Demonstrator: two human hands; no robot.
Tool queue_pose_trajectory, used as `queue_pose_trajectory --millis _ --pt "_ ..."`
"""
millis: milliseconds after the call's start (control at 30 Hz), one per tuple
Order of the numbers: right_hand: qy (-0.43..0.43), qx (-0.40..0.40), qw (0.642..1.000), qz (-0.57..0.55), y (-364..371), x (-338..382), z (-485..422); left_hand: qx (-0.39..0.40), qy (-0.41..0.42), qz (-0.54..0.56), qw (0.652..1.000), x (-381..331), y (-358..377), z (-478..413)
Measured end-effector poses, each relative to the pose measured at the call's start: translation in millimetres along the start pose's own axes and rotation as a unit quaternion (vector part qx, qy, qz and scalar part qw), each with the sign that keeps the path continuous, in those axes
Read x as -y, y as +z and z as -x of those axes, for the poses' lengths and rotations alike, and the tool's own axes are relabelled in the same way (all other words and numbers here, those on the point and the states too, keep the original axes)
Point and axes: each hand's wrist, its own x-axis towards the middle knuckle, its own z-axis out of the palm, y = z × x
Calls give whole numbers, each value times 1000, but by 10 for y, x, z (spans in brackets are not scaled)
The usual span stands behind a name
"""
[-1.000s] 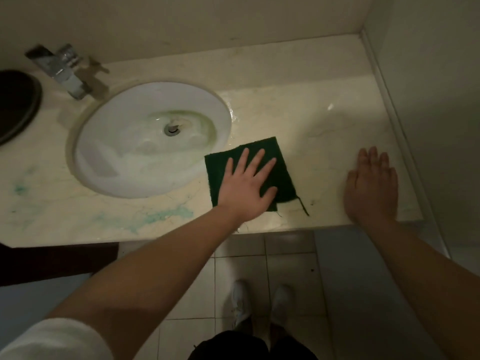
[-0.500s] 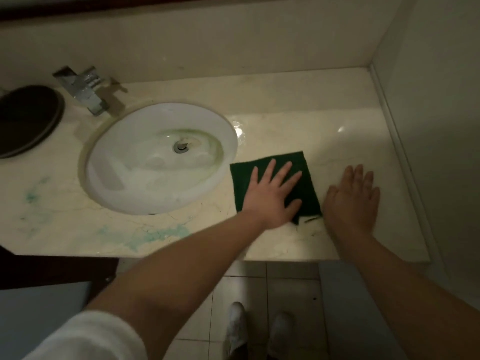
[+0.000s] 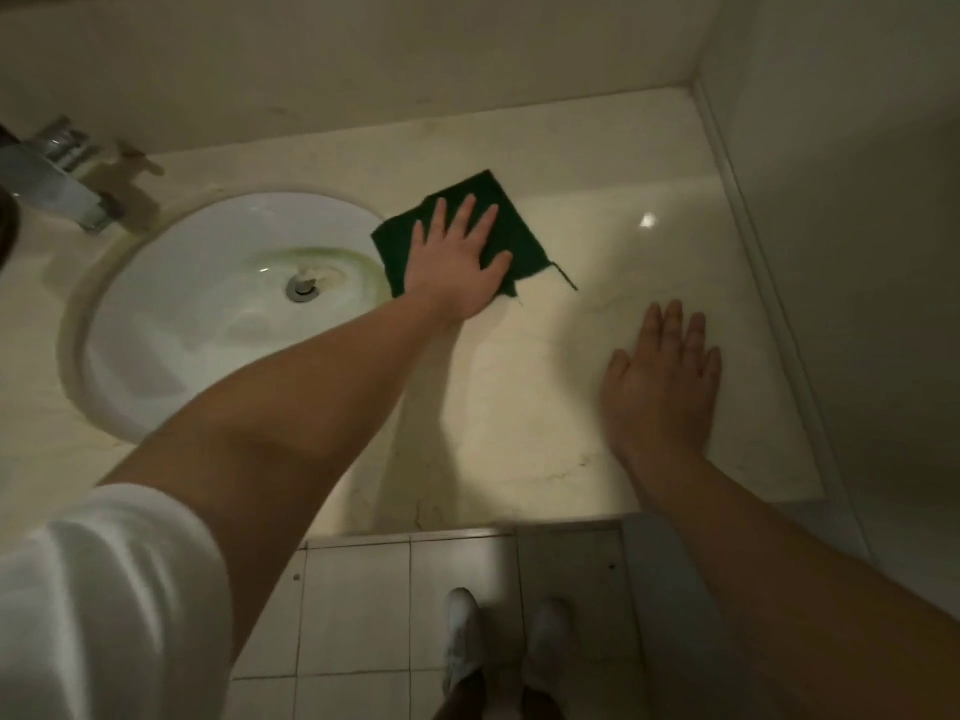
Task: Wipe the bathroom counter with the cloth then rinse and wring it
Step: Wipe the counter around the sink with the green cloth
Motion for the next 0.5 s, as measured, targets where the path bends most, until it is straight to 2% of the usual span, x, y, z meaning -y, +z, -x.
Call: queue_pose_trajectory --millis 233,500 --pt "-5 3 1000 -10 39 -30 -2 -20 -53 2 998 -238 179 870" --pt "-5 14 1000 -24 -19 -1 23 33 47 16 998 -1112 460 2201"
